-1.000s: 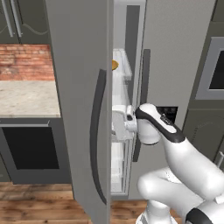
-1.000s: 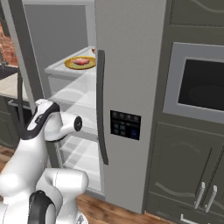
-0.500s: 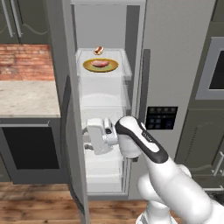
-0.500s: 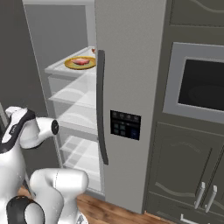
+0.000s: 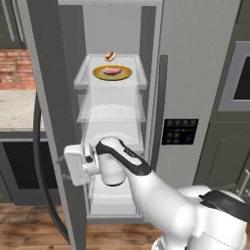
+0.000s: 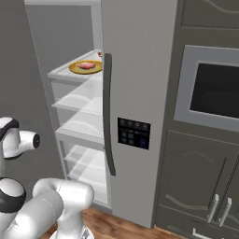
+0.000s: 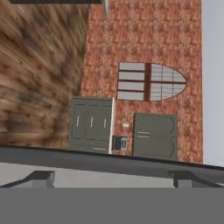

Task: Retrieve the steak from the fridge and place it on the saucepan with marinade on the stove.

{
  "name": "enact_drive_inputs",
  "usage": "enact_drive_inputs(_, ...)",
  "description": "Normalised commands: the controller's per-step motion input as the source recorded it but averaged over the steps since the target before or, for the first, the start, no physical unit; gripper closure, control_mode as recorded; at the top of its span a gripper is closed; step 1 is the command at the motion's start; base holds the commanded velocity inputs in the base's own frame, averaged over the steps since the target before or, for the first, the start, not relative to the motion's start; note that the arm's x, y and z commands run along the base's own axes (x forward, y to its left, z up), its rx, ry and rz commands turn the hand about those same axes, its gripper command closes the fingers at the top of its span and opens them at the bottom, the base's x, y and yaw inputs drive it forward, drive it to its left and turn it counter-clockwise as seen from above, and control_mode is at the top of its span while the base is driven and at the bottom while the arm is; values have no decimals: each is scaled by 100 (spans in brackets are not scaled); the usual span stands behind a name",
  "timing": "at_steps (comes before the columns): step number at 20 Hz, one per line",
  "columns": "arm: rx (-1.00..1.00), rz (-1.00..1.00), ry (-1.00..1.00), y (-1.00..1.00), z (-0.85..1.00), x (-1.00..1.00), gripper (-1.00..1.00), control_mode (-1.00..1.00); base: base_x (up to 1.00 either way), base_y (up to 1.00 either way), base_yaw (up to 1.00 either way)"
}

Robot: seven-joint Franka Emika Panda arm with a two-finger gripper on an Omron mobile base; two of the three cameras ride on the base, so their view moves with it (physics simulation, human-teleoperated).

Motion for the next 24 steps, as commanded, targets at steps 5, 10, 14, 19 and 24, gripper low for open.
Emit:
enact_drive_inputs(5,1,-7,-1,61,0,38,-100,-100,0,0,0)
enact_drive_inputs(10,0,-9,0,32,0,41,-100,-100,0,0,0)
enact_drive_inputs(14,0,-6,0,-10,3,3,-100,-100,0,0,0)
enact_drive_inputs(19,1,-12,0,-45,34,-24,-100,-100,0,0,0)
enact_drive_inputs(24,9,-5,-7,-52,82,-28,-100,-100,0,0,0)
